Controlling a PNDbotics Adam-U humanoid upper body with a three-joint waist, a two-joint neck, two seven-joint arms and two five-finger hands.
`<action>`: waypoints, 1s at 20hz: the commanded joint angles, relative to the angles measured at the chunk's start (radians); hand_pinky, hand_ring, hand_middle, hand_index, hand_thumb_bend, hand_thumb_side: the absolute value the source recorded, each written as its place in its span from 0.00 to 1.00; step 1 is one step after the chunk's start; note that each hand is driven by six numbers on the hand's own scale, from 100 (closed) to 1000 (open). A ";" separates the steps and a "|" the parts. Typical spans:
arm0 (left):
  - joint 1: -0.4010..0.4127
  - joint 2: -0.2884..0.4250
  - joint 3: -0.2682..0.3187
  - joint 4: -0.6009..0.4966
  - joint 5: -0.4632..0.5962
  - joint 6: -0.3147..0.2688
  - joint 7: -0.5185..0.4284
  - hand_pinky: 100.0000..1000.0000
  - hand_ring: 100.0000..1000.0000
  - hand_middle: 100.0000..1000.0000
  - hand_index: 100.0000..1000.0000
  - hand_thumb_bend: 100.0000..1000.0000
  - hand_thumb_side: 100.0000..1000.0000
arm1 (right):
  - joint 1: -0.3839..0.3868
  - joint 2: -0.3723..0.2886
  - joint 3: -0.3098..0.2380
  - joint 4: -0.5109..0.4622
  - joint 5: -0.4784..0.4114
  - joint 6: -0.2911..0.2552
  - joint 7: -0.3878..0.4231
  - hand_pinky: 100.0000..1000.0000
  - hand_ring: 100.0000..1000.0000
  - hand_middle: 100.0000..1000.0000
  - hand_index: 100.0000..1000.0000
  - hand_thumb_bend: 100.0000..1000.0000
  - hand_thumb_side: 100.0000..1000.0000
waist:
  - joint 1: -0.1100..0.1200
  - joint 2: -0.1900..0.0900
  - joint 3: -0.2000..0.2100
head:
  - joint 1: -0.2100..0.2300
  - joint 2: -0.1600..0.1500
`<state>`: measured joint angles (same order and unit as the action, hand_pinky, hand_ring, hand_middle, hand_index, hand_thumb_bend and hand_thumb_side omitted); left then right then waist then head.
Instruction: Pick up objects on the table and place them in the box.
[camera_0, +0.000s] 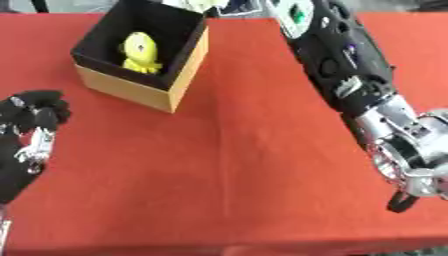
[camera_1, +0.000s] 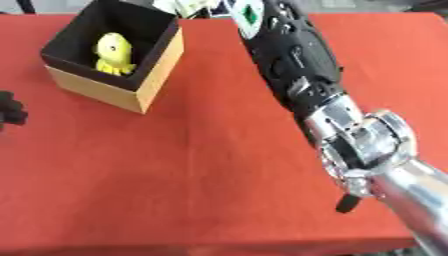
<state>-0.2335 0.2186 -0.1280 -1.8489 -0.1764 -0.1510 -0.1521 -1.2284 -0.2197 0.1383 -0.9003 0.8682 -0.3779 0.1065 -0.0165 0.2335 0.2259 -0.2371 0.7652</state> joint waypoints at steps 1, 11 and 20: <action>-0.006 0.016 -0.002 -0.011 -0.002 -0.002 -0.004 0.60 0.59 0.56 0.74 0.00 0.56 | -0.018 0.018 0.006 -0.003 0.015 -0.014 0.044 0.73 0.78 0.65 0.40 0.00 0.00 | 0.003 -0.020 0.006 | -0.006 0.005; -0.013 0.011 -0.002 -0.013 -0.001 -0.002 -0.005 0.60 0.59 0.56 0.74 0.00 0.56 | 0.029 0.095 0.006 0.068 0.188 -0.052 0.070 0.75 0.80 0.70 0.62 0.01 0.00 | 0.005 -0.008 0.027 | -0.013 0.005; -0.014 0.011 0.000 -0.013 -0.002 0.000 -0.002 0.60 0.59 0.55 0.74 0.00 0.56 | 0.029 0.088 0.003 0.041 0.233 -0.028 -0.062 0.75 0.81 0.78 0.96 0.27 0.34 | 0.001 -0.008 0.022 | -0.009 0.005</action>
<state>-0.2374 0.2184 -0.1330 -1.8489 -0.1764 -0.1516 -0.1552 -1.1729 -0.1172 0.1477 -0.8322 1.0958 -0.4117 0.0657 -0.0191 0.2412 0.2463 -0.2473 0.7652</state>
